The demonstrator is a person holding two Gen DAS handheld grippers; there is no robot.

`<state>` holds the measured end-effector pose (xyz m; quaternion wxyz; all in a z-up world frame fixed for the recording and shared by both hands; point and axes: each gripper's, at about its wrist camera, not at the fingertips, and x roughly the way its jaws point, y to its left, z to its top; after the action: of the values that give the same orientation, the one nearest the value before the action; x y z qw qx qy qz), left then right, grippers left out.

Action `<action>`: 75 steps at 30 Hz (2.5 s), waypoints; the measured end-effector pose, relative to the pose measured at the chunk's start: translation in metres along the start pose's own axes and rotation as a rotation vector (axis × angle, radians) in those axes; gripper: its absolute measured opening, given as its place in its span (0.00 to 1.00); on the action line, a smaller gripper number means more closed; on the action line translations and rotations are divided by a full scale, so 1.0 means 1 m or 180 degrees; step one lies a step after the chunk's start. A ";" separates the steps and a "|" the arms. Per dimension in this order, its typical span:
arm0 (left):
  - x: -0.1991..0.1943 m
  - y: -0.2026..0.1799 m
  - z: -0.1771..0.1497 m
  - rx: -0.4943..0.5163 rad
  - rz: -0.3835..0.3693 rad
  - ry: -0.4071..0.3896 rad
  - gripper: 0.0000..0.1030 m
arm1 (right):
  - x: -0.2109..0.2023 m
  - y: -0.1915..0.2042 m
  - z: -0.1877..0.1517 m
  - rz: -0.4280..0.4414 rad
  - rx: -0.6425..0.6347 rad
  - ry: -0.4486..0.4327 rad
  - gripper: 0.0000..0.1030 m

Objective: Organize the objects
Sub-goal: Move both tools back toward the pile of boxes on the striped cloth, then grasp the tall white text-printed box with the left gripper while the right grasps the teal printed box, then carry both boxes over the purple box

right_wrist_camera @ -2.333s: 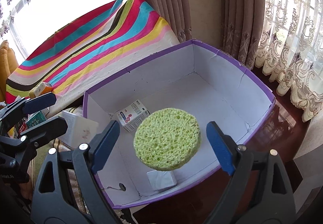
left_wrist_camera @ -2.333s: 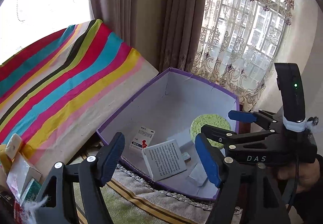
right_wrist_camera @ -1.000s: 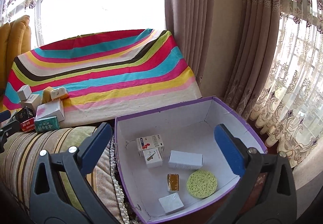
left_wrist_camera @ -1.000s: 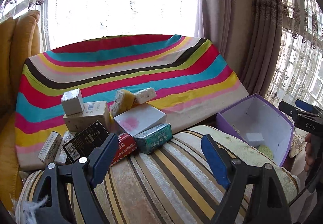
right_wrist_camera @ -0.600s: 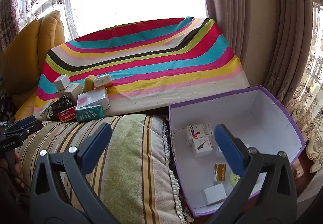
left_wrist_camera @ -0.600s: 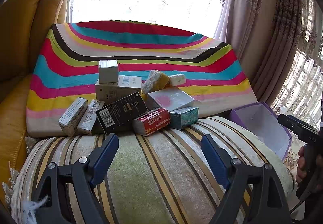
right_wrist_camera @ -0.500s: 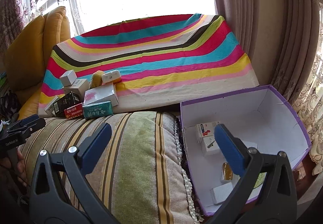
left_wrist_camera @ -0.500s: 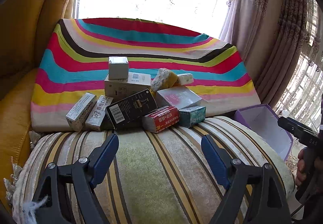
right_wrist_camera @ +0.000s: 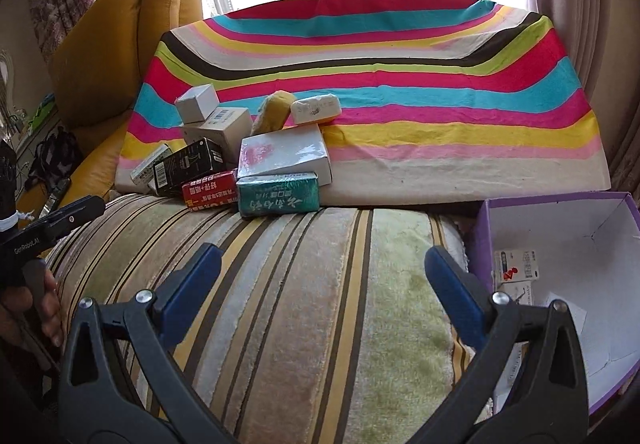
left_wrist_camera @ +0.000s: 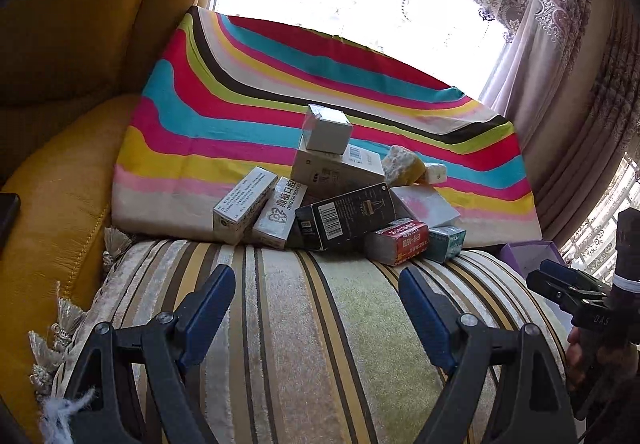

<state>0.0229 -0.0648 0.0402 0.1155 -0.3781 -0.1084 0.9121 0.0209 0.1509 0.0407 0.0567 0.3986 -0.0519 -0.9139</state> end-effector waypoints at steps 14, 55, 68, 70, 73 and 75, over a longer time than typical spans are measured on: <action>0.009 0.013 0.001 -0.0157 0.0023 0.0128 0.82 | 0.074 0.021 0.033 0.0310 -0.0239 0.0522 0.99; 0.093 0.039 0.052 -0.0094 0.0588 0.0486 0.28 | 0.116 0.027 0.038 0.0335 -0.0244 0.0686 0.74; 0.046 0.041 0.040 -0.0398 0.0576 0.0015 0.25 | 0.093 0.028 0.033 0.0128 -0.0301 0.0417 0.74; 0.040 0.038 0.038 -0.0401 0.0551 -0.0059 0.25 | 0.089 0.029 0.033 0.0104 -0.0303 0.0381 0.74; 0.030 0.032 0.035 -0.0371 0.0470 -0.0165 0.25 | 0.081 0.025 0.031 0.0081 -0.0262 0.0289 0.74; 0.024 0.024 0.033 -0.0327 0.0407 -0.0240 0.25 | 0.074 0.021 0.031 0.0074 -0.0196 0.0238 0.74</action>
<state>-0.0200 -0.0845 0.0398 0.0333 -0.3551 -0.1349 0.9244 -0.0504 0.1206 0.0109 0.0815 0.4300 -0.0262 -0.8988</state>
